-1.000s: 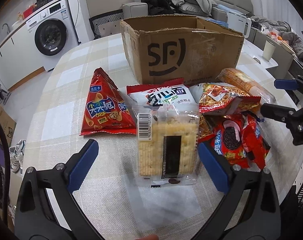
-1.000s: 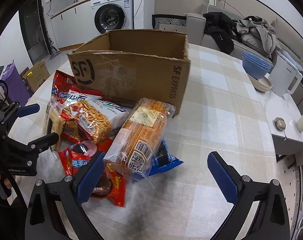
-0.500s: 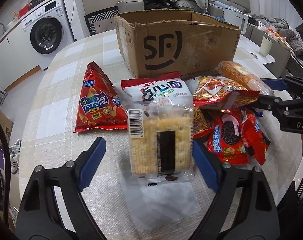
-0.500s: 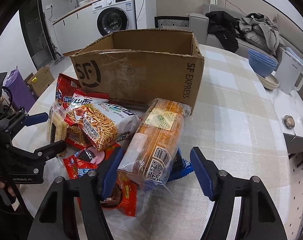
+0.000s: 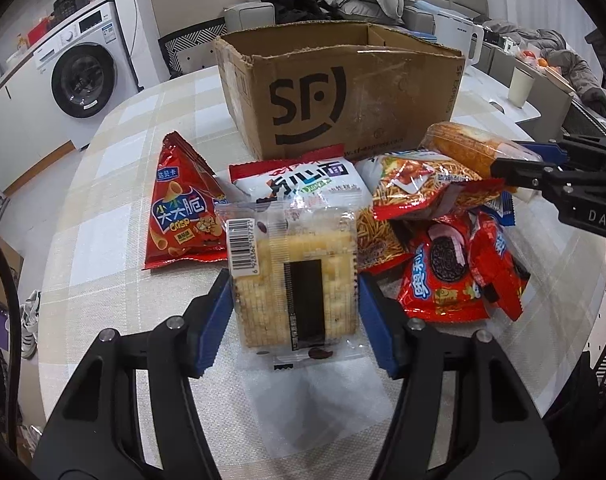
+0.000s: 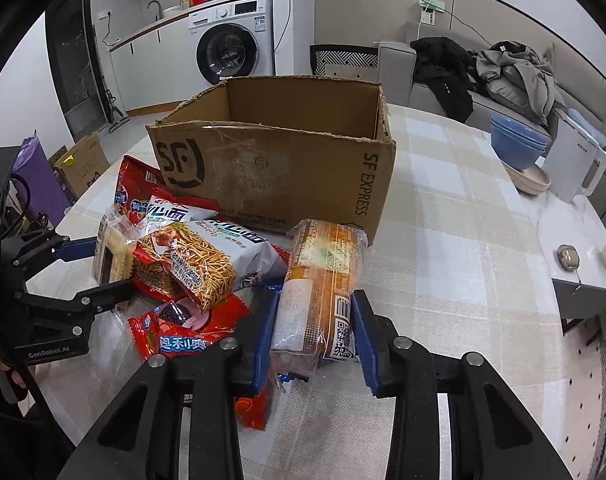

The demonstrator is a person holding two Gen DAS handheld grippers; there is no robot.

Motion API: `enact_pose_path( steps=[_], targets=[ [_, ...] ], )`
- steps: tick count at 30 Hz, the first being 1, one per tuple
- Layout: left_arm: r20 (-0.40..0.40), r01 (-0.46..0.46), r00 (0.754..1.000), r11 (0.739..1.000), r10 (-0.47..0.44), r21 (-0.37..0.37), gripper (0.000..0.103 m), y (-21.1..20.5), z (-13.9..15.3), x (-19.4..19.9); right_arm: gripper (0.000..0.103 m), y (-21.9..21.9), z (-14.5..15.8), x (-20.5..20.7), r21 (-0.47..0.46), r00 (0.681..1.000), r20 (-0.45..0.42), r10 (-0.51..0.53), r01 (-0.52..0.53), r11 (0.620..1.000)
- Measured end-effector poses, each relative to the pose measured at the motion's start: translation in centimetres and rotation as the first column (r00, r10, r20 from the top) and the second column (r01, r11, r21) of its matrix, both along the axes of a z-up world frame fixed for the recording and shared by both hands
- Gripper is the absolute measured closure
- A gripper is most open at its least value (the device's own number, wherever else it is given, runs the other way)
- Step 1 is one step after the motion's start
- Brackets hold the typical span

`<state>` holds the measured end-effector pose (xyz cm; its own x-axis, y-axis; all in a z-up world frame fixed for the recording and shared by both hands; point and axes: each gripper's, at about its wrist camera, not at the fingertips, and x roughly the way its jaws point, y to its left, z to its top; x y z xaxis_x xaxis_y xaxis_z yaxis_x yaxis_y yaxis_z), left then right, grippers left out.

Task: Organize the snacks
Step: 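Grasp the cracker pack with the left tool while the right tool grasps the orange bread bag, then carry the cracker pack with the left tool while the right tool carries the bread bag to the box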

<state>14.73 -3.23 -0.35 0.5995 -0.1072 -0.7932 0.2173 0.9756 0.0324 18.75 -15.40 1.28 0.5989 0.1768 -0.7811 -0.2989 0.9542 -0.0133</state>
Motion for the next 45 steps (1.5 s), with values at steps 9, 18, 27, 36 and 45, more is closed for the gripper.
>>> enact_pose_path(
  steps=[9,18,27,36,45],
  targets=[
    [0.027,-0.018,0.999,0.999,0.019,-0.034,0.045,0.9,1.1,-0.9,0.067,0.1,0.7,-0.6,0.0,1.0,0.016,0.018,-0.018,1.0],
    [0.059,-0.017,0.998,0.998,0.021,-0.067,0.045,1.1,2.7,-2.1,0.067,0.3,2.8,-1.7,0.031,0.997,0.058,0.05,-0.052,0.998],
    [0.096,-0.008,0.995,0.997,0.015,-0.075,0.045,0.7,4.8,-3.5,0.067,0.2,5.2,-3.1,0.065,0.991,0.119,0.066,-0.074,0.995],
    [0.126,-0.014,0.992,0.996,0.025,-0.09,0.045,0.7,6.8,-3.7,0.067,0.7,5.6,-3.2,0.084,0.986,0.152,0.069,-0.082,0.993],
    [0.162,-0.001,0.987,0.997,0.014,-0.082,0.045,-0.2,9.5,-2.9,0.067,0.8,6.2,-3.4,0.121,0.978,0.198,0.06,-0.085,0.989]
  ],
)
